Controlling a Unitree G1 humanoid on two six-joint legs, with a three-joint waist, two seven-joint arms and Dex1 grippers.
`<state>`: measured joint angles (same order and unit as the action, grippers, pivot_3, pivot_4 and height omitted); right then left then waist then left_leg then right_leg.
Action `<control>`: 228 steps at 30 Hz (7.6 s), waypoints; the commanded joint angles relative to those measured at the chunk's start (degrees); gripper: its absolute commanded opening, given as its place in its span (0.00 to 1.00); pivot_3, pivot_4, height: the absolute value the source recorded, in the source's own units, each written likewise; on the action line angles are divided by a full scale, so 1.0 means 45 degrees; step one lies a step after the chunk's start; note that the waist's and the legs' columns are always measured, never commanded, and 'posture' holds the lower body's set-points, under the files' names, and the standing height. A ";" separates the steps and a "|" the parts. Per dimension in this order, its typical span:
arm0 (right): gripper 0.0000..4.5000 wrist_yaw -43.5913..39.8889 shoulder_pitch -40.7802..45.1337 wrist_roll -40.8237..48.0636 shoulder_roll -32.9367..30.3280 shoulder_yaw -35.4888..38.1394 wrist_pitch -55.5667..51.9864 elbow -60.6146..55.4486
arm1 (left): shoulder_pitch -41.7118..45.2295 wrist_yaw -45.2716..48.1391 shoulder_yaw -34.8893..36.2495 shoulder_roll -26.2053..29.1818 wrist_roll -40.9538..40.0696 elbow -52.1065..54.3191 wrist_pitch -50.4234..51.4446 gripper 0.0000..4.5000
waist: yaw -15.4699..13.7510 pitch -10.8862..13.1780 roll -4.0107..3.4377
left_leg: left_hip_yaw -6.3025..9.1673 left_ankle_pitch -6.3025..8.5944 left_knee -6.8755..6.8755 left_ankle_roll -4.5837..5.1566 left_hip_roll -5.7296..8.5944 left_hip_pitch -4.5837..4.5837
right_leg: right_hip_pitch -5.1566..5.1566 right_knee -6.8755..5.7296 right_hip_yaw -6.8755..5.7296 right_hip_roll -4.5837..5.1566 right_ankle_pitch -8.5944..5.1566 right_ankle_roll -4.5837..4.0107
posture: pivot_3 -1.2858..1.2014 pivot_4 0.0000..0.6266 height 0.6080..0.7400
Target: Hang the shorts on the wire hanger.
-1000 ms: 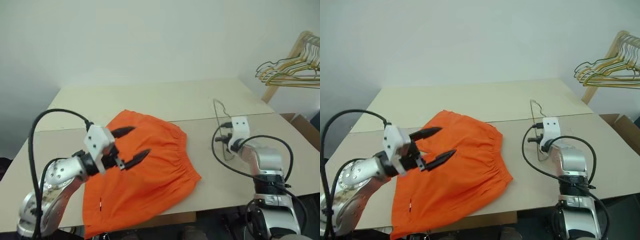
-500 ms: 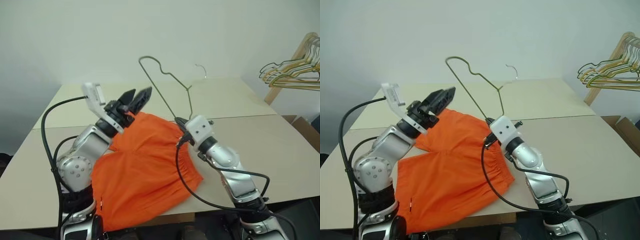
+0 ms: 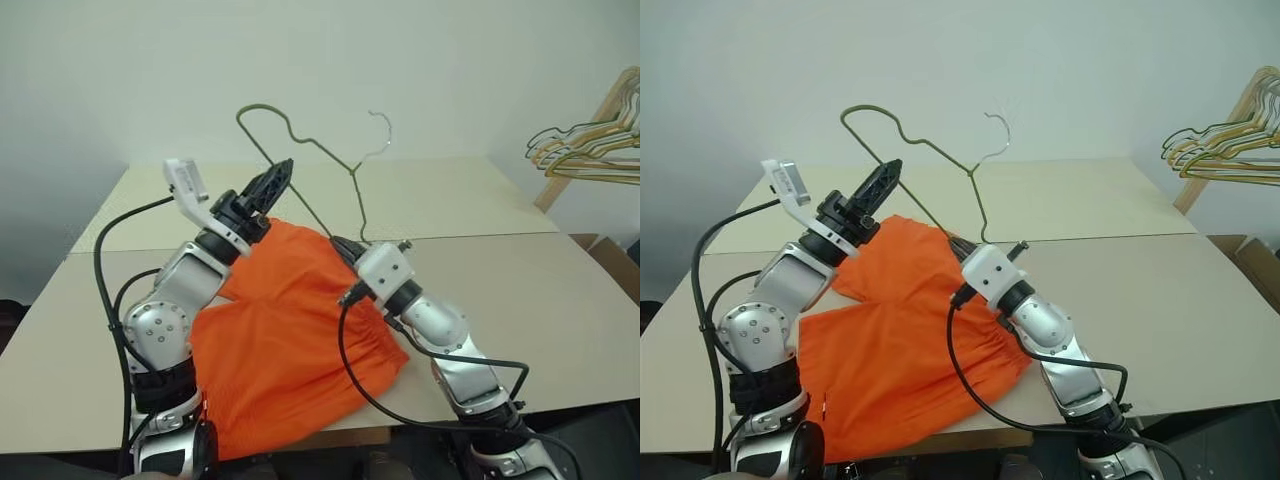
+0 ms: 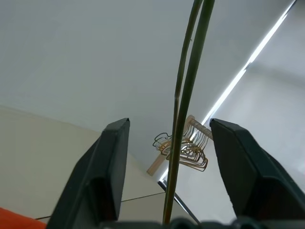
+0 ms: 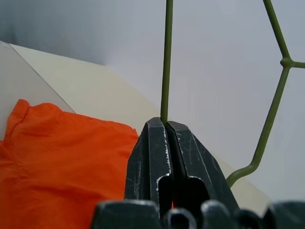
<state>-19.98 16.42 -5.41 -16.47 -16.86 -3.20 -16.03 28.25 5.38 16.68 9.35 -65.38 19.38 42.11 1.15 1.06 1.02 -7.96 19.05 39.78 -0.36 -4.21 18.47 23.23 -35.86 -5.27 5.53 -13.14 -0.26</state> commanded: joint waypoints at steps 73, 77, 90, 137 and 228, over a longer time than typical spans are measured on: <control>0.00 -0.9715 0.2978 1.1713 -0.3798 0.2689 -1.1054 0.1003 | -0.0964 0.8511 0.0471 0.3429 -0.1962 -0.0201 -0.1487 0.00 | -0.0071 0.0049 0.0022 | 0.0028 0.0013 0.0024 0.0023 -0.0002 0.0143 | 0.0027 0.0012 -0.0063 0.0010 -0.0004 -0.0017 | 0.52 0.00 1.00; 0.00 -0.9509 0.2840 1.1815 -0.3622 0.2800 -1.1060 0.0806 | -0.1196 0.8537 0.0106 0.3512 -0.1314 -0.0353 -0.1473 0.23 | -0.0069 0.0048 0.0022 | 0.0029 0.0013 0.0027 0.0022 -0.0001 0.0144 | 0.0028 0.0009 -0.0063 0.0010 -0.0003 -0.0017 | 0.52 0.00 1.00; 0.00 -0.9241 -0.0284 1.4096 -0.7330 0.7036 -1.3371 -0.0235 | -0.3848 0.9775 -0.3431 0.6893 0.5128 0.0531 -0.2155 1.00 | -0.0098 0.0046 0.0020 | 0.0010 0.0012 0.0026 0.0024 0.0022 0.0213 | 0.0211 0.0000 -0.0057 0.0028 -0.0002 -0.0015 | 0.50 0.00 1.00; 0.00 -1.2968 -0.1843 1.1144 -1.0747 0.2840 -1.5980 0.5690 | -0.4983 1.1418 -0.5061 0.8358 0.9230 0.1824 -0.3711 1.00 | -0.0048 0.0025 -0.0016 | 0.0001 0.0042 0.0050 0.0082 0.0021 0.0187 | 0.0196 -0.0034 0.0009 0.0036 -0.0002 -0.0012 | 0.51 0.00 1.00; 0.00 -0.8752 0.3077 0.2902 -0.4352 0.0457 -0.4992 0.3362 | 1.0623 1.9361 -0.9525 0.6315 1.3605 -1.5858 -1.2706 1.00 | -0.0209 -0.0064 0.0040 | 0.0049 0.0022 0.0197 0.0061 0.0028 0.0324 | 0.0251 -0.0075 -0.0087 0.0034 0.0004 0.0002 | 0.55 0.00 1.00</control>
<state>-59.54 28.54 7.93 -36.07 -15.20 -27.59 1.58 74.18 92.28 -25.59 37.78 -3.47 -51.70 -14.69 0.21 0.77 1.20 -7.74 19.17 40.70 -0.06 -4.09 19.94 24.36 -36.20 -5.66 5.69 -13.13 -0.24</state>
